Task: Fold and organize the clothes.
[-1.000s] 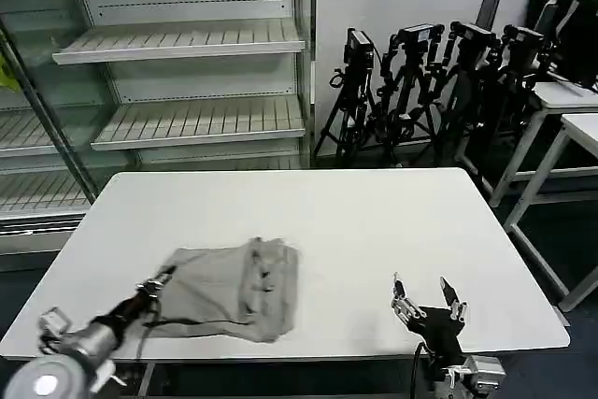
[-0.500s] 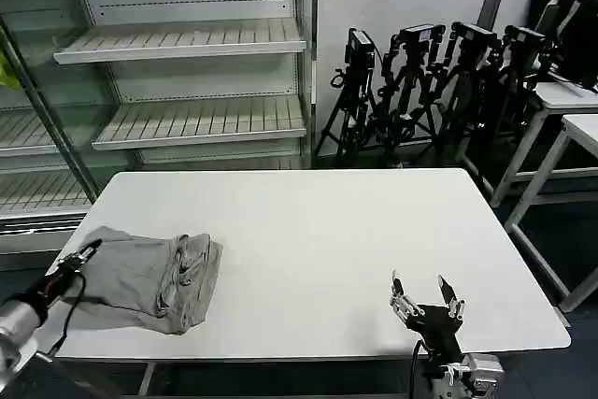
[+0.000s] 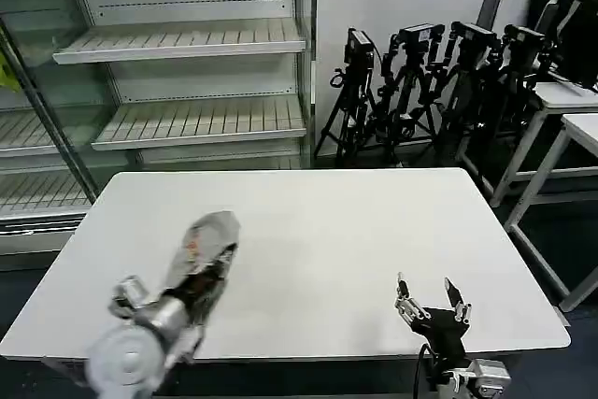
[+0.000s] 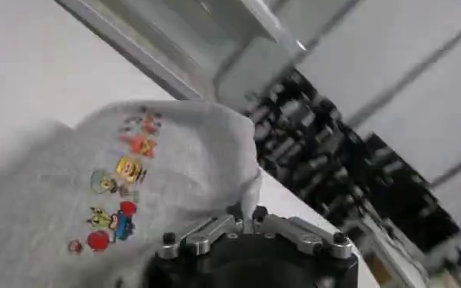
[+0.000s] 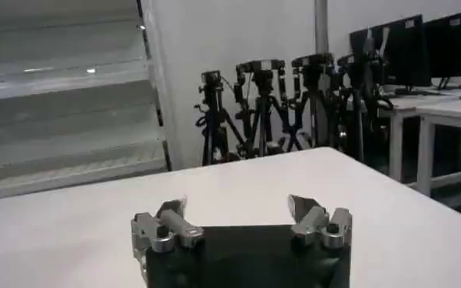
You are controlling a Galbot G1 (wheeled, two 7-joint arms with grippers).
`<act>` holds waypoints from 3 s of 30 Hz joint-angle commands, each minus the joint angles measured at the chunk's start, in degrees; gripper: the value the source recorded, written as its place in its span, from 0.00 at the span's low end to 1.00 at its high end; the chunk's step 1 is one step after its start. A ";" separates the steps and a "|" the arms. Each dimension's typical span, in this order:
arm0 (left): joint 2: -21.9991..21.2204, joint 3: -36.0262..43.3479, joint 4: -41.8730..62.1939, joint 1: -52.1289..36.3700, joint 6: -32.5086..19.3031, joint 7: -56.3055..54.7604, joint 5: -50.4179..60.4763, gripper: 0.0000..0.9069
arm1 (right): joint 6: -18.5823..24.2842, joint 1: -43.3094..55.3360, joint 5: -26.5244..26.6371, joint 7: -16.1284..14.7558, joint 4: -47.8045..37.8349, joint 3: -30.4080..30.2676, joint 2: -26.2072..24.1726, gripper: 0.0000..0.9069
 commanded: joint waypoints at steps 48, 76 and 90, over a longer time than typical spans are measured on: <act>-7.85 20.07 0.37 -2.99 -13.06 7.11 45.11 1.00 | 3.54 2.26 -9.14 -1.14 0.19 0.38 -1.53 1.00; -7.50 -1.15 -15.77 23.43 -26.35 6.80 62.00 1.00 | 7.69 3.51 -17.27 0.63 -2.78 -5.57 -0.91 1.00; -9.36 -1.44 -18.17 27.10 -27.67 6.84 64.39 1.00 | 8.13 4.27 -16.88 1.93 -3.41 -8.34 -0.72 1.00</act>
